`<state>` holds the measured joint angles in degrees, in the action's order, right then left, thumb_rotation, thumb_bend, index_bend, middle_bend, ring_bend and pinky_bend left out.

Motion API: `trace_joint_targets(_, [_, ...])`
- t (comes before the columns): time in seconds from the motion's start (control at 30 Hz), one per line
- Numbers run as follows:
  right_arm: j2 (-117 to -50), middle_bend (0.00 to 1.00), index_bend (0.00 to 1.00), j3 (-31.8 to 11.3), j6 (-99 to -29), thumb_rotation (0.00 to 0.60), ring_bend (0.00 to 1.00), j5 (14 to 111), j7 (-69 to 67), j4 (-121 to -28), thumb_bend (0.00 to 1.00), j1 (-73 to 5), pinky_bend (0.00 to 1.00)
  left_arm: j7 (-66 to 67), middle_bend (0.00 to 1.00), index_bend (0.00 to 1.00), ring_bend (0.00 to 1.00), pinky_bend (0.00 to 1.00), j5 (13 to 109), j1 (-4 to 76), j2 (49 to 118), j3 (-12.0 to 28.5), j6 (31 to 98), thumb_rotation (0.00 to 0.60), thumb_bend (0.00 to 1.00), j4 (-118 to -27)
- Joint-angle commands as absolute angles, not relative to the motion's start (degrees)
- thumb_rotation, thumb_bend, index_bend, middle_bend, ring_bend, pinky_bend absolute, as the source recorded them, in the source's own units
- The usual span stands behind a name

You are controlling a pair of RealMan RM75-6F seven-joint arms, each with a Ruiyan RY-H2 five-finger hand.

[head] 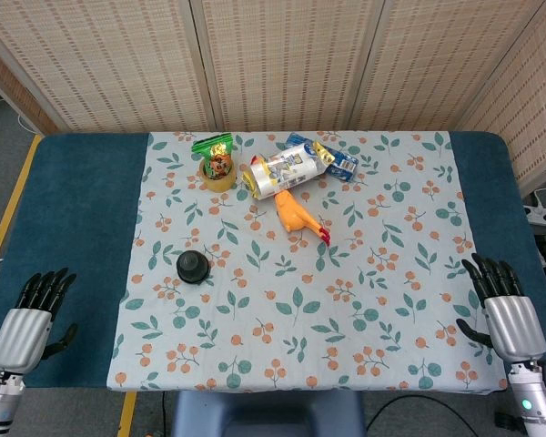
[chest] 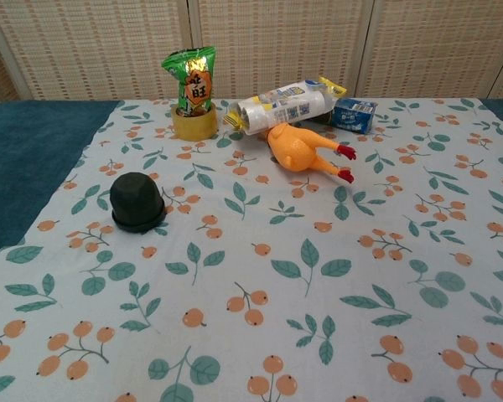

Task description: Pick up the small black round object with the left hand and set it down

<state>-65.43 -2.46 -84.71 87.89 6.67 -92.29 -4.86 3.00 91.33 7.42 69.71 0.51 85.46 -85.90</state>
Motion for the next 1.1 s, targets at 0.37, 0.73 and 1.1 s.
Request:
trace_joint_targets(0.37, [-64.54, 0.00, 0.00, -2.20, -85.03, 0.600, 0.00, 87.88, 6.18, -93.63, 0.09, -4.35, 0.00, -1.85, 0.00, 0.00, 0.00, 0.05, 96.21, 13.70, 79.54, 0.49, 80.00, 0.600, 0.30, -81.61])
trace_joint_targets(0.73, [-63.61, 0.00, 0.00, -1.66, -85.13, 0.600, 0.00, 88.66, 4.95, -94.92, 0.09, -4.05, 0.00, -0.88, 0.00, 0.00, 0.00, 0.07, 95.12, 19.67, 88.32, 3.15, 75.40, 0.600, 0.28, -79.50])
trace_joint_targets(1.1, [-63.53, 0.00, 0.00, -1.58, -83.73, 0.600, 0.00, 88.19, 5.10, -95.15, 0.09, -4.52, 0.00, 4.01, 0.00, 0.00, 0.00, 0.06, 93.94, 23.43, 98.21, 4.67, 73.94, 0.600, 0.27, -71.64])
